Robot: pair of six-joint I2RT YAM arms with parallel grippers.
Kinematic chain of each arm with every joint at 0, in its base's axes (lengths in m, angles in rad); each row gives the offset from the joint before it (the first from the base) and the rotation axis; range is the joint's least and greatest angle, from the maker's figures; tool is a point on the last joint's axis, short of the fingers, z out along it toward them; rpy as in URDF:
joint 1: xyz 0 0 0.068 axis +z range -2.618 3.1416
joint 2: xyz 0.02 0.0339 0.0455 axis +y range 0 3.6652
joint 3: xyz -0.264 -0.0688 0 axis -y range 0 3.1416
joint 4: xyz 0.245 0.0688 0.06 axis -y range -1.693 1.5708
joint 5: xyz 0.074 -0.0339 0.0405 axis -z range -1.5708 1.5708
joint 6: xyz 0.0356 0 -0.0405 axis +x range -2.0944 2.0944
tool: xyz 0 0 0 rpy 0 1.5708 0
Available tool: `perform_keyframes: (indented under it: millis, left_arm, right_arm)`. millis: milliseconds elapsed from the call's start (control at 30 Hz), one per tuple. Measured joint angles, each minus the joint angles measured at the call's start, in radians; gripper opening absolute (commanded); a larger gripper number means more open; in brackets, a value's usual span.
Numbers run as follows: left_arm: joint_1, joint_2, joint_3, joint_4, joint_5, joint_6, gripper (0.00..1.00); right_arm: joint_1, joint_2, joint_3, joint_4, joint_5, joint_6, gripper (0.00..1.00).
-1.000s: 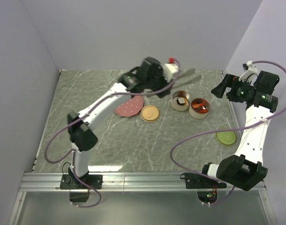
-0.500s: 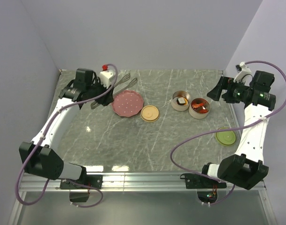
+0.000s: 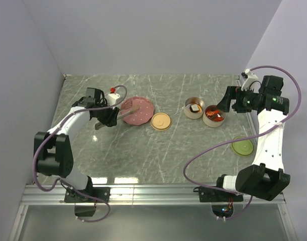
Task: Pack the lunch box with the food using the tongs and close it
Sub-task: Put down the clamp
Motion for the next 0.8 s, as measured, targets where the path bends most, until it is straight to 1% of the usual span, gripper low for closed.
perform_keyframes:
  millis: [233, 467, 800]
  left_arm:
    - [0.0, 0.122, -0.001, 0.059, -0.026, 0.015, 0.52]
    - [0.0, 0.196, -0.001, 0.104, -0.057, 0.042, 0.55]
    - [-0.03, 0.208, -0.046, 0.133, -0.094, 0.103, 0.61]
  right_arm:
    - [0.0, 0.0, 0.0, -0.044, 0.065, -0.063, 1.0]
    - [0.0, 0.0, -0.018, -0.063, 0.087, -0.099, 1.0]
    - [0.015, 0.0, -0.052, -0.068, 0.101, -0.121, 1.0]
